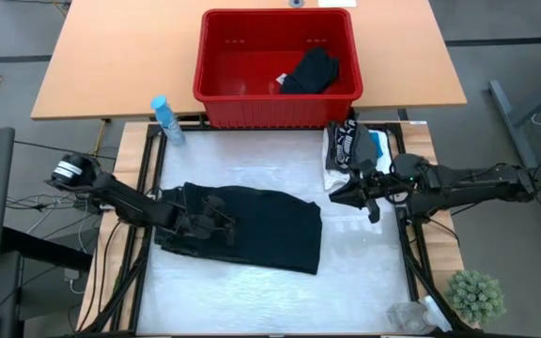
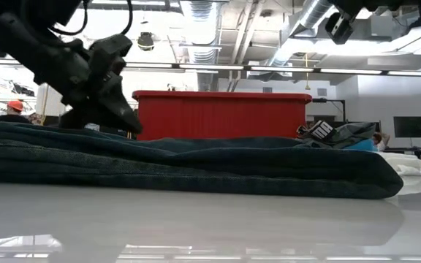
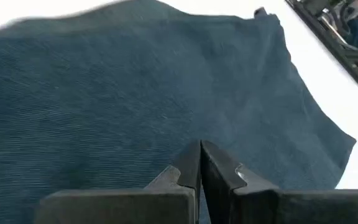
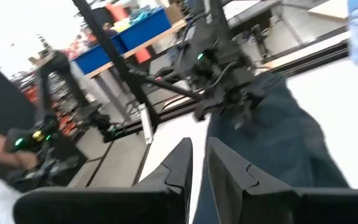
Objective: Fold laundry
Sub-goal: Fold the blue pants
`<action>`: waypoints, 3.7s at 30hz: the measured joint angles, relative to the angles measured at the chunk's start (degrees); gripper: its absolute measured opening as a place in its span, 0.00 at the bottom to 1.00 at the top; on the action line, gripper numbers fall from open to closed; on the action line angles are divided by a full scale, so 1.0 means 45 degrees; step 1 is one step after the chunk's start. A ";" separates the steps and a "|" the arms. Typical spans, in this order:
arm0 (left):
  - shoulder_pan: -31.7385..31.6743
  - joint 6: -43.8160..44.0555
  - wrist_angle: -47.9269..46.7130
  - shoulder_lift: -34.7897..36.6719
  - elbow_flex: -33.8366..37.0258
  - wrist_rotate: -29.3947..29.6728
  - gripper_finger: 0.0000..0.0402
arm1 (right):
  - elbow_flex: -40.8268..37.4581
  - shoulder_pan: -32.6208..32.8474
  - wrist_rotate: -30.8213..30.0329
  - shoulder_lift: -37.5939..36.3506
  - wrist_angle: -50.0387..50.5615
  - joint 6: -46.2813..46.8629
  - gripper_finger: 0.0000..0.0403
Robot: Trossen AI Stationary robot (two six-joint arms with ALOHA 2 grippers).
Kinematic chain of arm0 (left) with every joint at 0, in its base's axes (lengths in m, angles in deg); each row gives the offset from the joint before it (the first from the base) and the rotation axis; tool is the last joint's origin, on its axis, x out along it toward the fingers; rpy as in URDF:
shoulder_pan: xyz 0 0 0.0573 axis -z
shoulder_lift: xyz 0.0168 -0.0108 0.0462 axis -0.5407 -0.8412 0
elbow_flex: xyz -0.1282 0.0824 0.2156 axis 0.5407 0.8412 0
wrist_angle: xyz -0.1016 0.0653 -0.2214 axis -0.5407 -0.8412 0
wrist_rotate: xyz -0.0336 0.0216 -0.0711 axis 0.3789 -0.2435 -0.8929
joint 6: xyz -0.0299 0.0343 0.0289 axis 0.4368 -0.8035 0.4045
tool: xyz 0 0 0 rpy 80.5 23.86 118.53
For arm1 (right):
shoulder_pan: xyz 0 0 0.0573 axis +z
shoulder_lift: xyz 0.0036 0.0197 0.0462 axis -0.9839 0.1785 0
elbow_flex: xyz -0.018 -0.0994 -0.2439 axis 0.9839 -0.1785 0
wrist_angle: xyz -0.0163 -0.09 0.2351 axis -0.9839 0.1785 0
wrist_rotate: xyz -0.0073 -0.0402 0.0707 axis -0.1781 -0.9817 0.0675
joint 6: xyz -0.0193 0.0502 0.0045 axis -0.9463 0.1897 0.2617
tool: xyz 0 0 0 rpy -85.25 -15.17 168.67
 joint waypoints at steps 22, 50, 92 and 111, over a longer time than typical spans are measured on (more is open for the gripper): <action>-0.1654 -0.2589 0.3998 -0.4065 -0.3043 -0.2948 0.00 | -0.0010 0.0032 -0.0605 -0.0004 0.0108 0.0348 0.19; -0.1201 -0.2988 -0.4089 -0.1142 -0.3619 -0.3090 0.00 | -0.0010 0.1873 0.0517 1.0986 -0.3075 0.0435 0.03; 0.1378 0.2825 -1.2505 0.4083 -0.5246 0.0680 0.00 | 0.0000 0.2242 0.0855 1.2843 -0.2617 0.0590 0.04; 0.5336 1.1492 -1.0596 0.1697 -0.0044 0.0184 0.00 | 0.0000 0.2281 0.0843 1.2848 -0.2583 0.0694 0.05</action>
